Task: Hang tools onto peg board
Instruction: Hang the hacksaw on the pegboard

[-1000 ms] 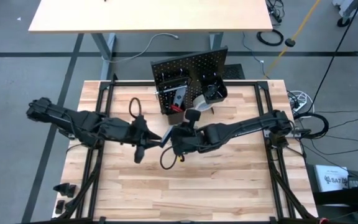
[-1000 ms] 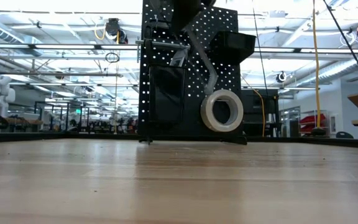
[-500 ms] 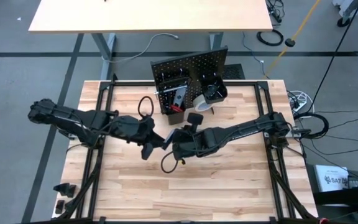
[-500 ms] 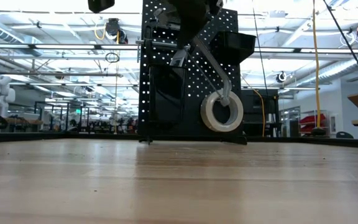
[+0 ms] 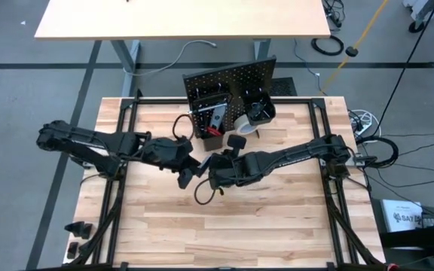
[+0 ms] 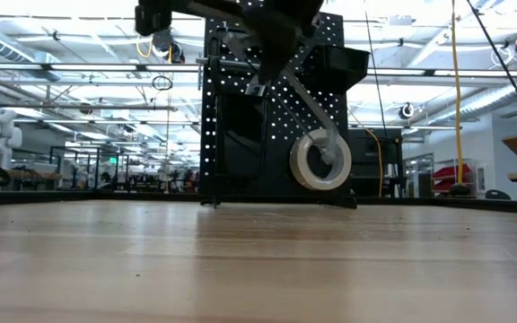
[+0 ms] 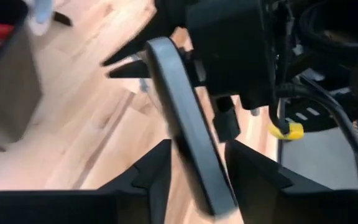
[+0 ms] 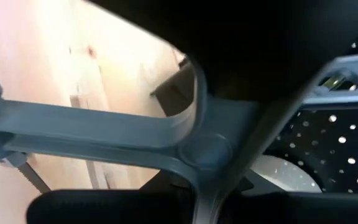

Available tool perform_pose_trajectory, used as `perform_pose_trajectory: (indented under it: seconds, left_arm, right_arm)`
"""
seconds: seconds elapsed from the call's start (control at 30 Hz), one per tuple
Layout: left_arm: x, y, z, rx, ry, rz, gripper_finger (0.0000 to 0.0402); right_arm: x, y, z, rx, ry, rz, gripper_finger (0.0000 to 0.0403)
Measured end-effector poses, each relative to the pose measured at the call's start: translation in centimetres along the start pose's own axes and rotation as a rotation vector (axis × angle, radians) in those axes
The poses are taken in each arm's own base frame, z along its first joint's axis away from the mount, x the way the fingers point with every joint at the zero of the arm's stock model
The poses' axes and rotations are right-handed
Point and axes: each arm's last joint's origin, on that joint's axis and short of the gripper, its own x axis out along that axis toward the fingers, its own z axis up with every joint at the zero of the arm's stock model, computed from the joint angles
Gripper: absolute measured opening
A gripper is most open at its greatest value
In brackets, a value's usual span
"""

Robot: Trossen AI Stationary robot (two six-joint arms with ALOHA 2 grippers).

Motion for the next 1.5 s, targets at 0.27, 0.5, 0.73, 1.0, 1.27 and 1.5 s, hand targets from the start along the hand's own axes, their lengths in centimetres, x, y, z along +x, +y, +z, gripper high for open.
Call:
perform_pose_trajectory:
  seconds: [0.27, 0.5, 0.73, 1.0, 1.27, 1.5]
  left_arm:
    - [1.1, -0.1, 0.0, -0.004, 0.017, -0.025, 0.0185]
    - [3.0, 0.2, -0.3, -0.021, 0.089, -0.032, 0.0185]
    - [3.2, 0.7, -0.1, -0.022, 0.118, -0.045, 0.0178]
    - [3.2, 1.0, 0.0, -0.029, 0.110, -0.029, 0.0145]
    - [3.2, 1.2, -0.1, -0.031, 0.120, -0.016, 0.0111]
    - [3.2, 1.3, -0.2, 0.009, 0.125, 0.005, 0.0067]
  right_arm:
    - [-0.1, 0.0, 0.2, -0.010, -0.013, 0.022, 0.0016]
    - [-0.1, 0.2, 0.6, -0.009, -0.038, 0.063, 0.0016]
    - [0.1, 0.1, 0.5, 0.001, -0.013, 0.108, 0.0016]
    - [0.3, 0.0, 0.1, 0.001, 0.042, 0.165, 0.0016]
    - [0.3, -0.1, 0.0, -0.014, 0.056, 0.199, 0.0016]
    - [0.3, 0.1, -0.1, -0.080, 0.062, 0.234, 0.0055]
